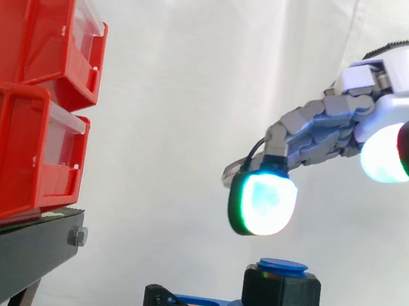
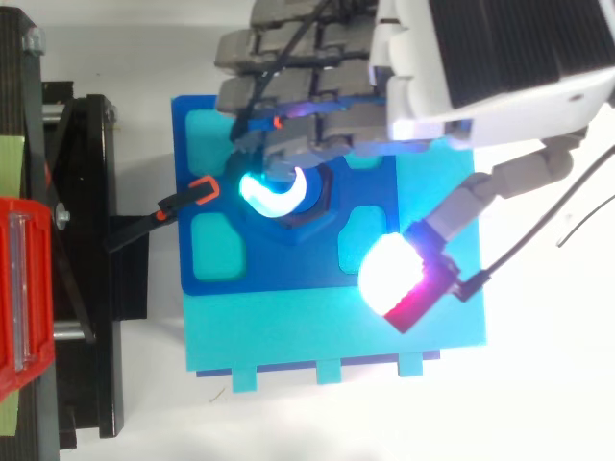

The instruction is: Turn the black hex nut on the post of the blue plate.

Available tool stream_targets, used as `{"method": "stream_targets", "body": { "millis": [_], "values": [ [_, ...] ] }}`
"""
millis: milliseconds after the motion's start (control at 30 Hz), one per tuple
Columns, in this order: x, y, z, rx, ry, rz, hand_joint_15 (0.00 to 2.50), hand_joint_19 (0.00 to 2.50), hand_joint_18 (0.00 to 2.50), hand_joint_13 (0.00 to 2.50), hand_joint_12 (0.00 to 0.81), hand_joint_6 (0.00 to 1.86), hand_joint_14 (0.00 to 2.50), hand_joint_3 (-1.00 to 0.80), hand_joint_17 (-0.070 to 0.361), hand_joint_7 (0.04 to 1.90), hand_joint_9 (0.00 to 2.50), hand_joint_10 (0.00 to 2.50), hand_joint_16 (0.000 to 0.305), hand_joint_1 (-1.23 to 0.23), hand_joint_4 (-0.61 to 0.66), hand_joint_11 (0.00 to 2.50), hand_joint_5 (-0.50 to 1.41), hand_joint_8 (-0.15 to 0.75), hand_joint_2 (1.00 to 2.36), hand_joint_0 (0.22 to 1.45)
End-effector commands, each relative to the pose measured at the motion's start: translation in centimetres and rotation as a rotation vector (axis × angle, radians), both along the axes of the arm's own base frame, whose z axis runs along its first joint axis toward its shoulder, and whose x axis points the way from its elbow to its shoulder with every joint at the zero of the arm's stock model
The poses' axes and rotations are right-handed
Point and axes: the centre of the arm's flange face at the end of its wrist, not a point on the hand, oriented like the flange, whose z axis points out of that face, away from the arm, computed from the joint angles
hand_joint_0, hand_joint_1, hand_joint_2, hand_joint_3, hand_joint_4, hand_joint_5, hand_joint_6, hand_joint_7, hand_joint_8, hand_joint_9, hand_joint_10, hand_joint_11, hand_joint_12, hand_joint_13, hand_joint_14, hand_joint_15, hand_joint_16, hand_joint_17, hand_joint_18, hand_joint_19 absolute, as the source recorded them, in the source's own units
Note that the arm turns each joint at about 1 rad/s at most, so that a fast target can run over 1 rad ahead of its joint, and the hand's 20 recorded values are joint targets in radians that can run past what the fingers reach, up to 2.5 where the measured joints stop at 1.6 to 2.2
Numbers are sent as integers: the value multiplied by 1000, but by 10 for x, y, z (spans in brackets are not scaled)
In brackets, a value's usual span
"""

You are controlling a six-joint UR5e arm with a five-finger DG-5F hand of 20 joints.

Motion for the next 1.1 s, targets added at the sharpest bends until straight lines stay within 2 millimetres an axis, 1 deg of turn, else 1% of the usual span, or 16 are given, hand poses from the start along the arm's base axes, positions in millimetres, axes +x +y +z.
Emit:
{"method": "stream_targets", "body": {
  "millis": [0, 33, 133, 233, 300, 367, 400, 433, 500, 533, 567, 700, 800, 933, 967, 1067],
  "values": [
    [-12, 1, 13, 27, 36, 11, 6, 93, 0, 47, 404, 502, 0, -500, 145, 724, 196, 0, 64, -389, 172, 0, -212, 250, 1000, 420],
    [-18, 1, 20, 45, 46, 11, 8, 95, 0, 41, 402, 502, 0, -500, 145, 714, 192, 0, 64, -389, 164, 0, -212, 246, 1000, 421],
    [-27, 1, 24, 77, 76, 6, 0, 77, 0, 33, 399, 502, 0, -500, 145, 695, 183, 0, 65, -393, 154, 0, -212, 240, 1000, 418],
    [-45, 2, 22, 103, 120, 5, 5, 68, 0, 24, 395, 501, 0, -500, 146, 686, 179, 0, 65, -396, 150, 0, -211, 235, 1000, 416],
    [-65, 5, 22, 115, 128, -2, 0, 59, 0, 18, 393, 501, 0, -500, 147, 685, 178, 0, 66, -397, 148, 0, -211, 235, 1000, 415],
    [-75, 6, 24, 123, 111, -15, 0, 48, 0, 0, 388, 501, 1, -500, 148, 678, 165, 0, 66, -399, 140, 0, -211, 230, 1000, 414],
    [-84, 6, 23, 136, 87, -35, 0, 48, 0, 0, 388, 501, 2, -500, 147, 678, 162, 0, 66, -399, 139, 0, -211, 228, 1000, 414],
    [-97, 5, 25, 159, 57, -62, 0, 43, 0, 0, 387, 501, 1, -500, 148, 675, 160, 0, 66, -399, 138, 0, -211, 226, 1000, 413],
    [-111, 4, 25, 201, 25, -89, 0, 28, 0, 0, 384, 501, 1, -500, 148, 675, 155, 0, 66, -406, 132, 0, -211, 224, 1000, 410],
    [-135, 4, 21, 318, -21, -138, 0, 26, 0, 0, 384, 502, 0, -500, 147, 673, 151, 0, 65, -409, 126, 0, -212, 221, 1000, 410],
    [-143, 4, 17, 367, -32, -158, 0, 26, 0, 0, 383, 502, 1, -500, 147, 673, 149, 0, 66, -410, 125, 0, -212, 220, 1000, 410],
    [-154, 1, 15, 488, -64, -216, 0, 19, 0, 0, 381, 501, 0, -500, 147, 662, 146, 0, 65, -421, 112, 0, -214, 218, 1000, 411],
    [-153, -1, 14, 584, -53, -256, 0, 21, 0, 0, 380, 501, 0, -500, 147, 659, 145, 0, 65, -428, 108, 0, -215, 217, 1000, 412],
    [-155, -2, 13, 760, -18, -293, 0, 23, 0, 0, 379, 501, 0, -500, 147, 661, 153, 0, 65, -442, 109, 0, -211, 215, 1000, 413],
    [-155, -2, 13, 760, -18, -293, 0, 16, 0, 0, 376, 501, 0, -500, 146, 664, 165, 0, 65, -452, 111, 0, -208, 215, 1000, 416],
    [-155, -3, 14, 839, -7, -308, 0, 15, 0, 0, 375, 501, 0, -500, 145, 657, 185, 0, 65, -457, 112, 0, -205, 217, 1000, 418]
  ]
}}
